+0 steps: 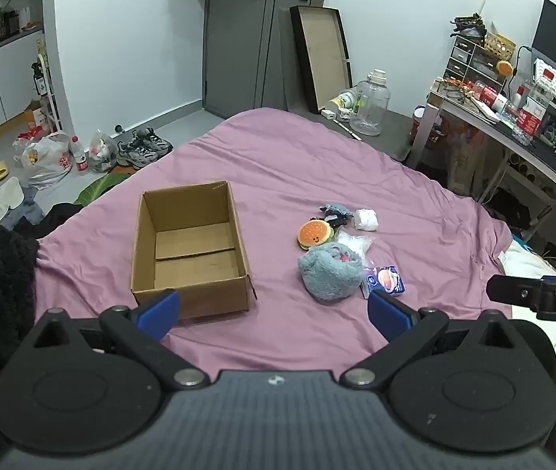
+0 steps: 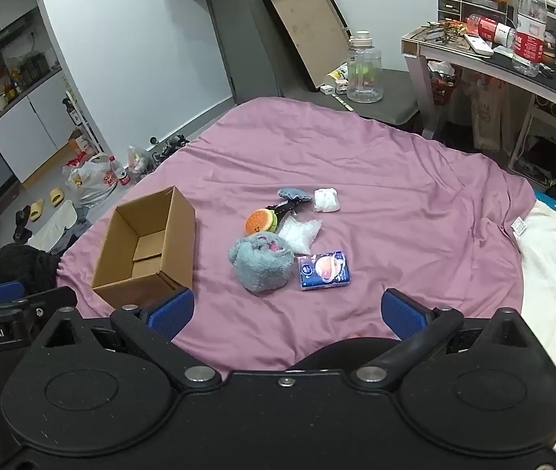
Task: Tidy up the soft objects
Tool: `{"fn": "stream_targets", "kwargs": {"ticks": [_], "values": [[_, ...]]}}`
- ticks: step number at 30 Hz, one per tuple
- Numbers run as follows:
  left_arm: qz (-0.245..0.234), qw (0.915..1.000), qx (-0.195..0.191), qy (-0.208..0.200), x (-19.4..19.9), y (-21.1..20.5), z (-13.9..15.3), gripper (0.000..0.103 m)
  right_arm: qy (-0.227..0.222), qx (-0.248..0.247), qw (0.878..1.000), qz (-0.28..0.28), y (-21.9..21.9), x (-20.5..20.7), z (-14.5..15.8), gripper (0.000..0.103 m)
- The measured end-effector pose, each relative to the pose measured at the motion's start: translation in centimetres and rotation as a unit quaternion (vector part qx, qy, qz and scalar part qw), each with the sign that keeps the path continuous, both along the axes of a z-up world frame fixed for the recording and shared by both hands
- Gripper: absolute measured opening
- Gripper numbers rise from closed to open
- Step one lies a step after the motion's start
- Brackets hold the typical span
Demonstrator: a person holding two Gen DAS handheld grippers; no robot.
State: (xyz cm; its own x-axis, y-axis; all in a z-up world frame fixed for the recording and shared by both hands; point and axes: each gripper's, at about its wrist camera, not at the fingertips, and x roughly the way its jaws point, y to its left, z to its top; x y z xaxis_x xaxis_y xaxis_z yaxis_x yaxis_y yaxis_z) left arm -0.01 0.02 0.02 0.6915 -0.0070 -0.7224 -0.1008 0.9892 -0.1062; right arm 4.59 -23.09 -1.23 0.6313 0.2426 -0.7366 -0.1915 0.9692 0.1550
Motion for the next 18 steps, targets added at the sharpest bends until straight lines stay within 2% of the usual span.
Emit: {"fn": "stream_targets", "kwargs": {"ticks": [18], "values": [[0.000, 1.0000, 0.003, -0.002, -0.15, -0.48, 0.20, 0.101, 0.000, 0.003, 1.000, -0.001, -0.05, -0.17, 0.31, 0.103]]}}
